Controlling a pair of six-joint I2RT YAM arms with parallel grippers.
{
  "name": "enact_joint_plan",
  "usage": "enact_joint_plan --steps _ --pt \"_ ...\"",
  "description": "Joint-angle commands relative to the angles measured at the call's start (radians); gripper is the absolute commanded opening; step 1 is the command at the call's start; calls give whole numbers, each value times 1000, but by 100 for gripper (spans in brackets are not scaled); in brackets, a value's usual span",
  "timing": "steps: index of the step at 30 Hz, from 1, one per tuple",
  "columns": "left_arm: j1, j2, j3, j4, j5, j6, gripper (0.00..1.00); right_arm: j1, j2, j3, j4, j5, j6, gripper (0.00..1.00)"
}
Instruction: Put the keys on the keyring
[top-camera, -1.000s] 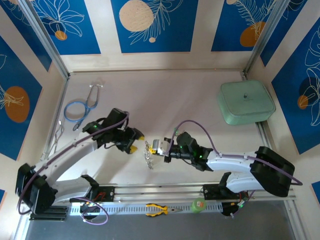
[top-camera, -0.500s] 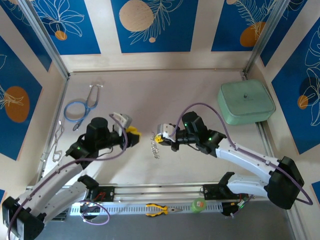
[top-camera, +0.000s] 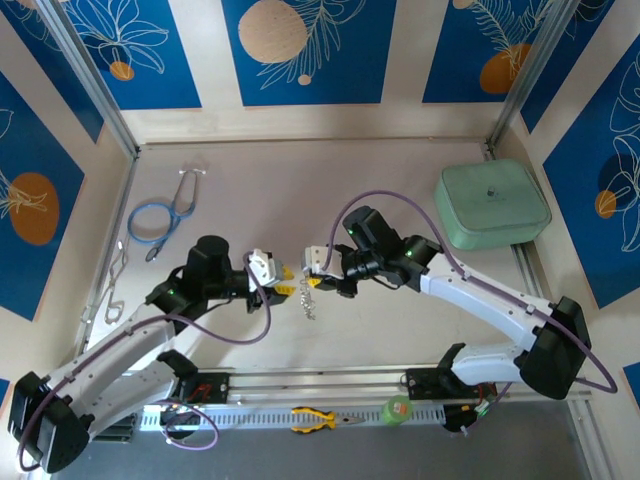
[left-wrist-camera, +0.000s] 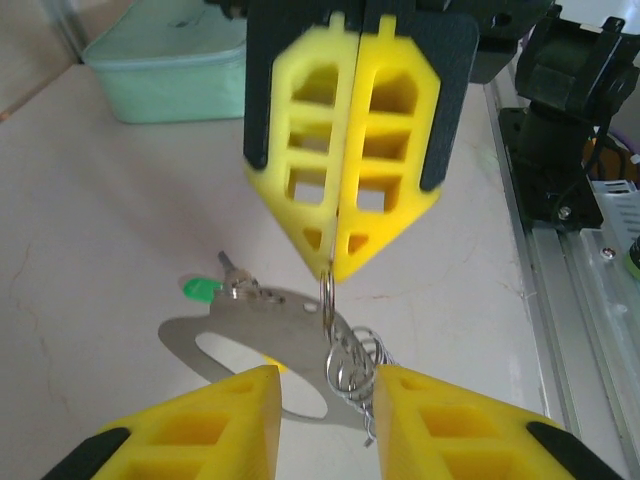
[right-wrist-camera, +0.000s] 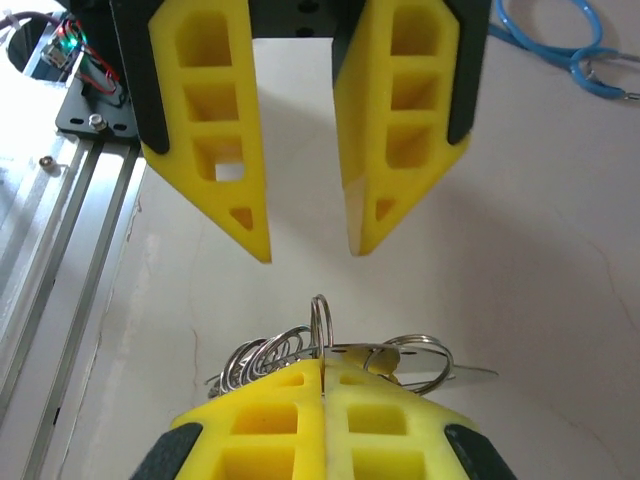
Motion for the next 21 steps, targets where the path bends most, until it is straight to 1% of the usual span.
enact_joint_plan --steps 1,4,10,14,17,19,20,21 --pt "-21 21 -20 110 40 30 29 13 9 50 -61 0 -32 0" --pt "-24 38 -31 150 49 18 27 24 21 64 -67 16 -37 0" --pt "-25 60 -25 146 52 20 20 42 32 80 -67 22 -36 0" --pt "-25 70 -16 144 60 19 11 47 31 80 -49 10 -25 0" --pt "-27 76 -8 133 61 26 0 47 23 73 -30 -7 -7 0" --pt "-27 72 -6 130 58 29 0 34 8 55 1 -28 30 0" --pt "-26 70 -8 135 57 26 0 20 -5 40 27 -40 60 1" --pt "-26 62 -16 152 56 17 0 -8 -28 13 65 -60 102 8"
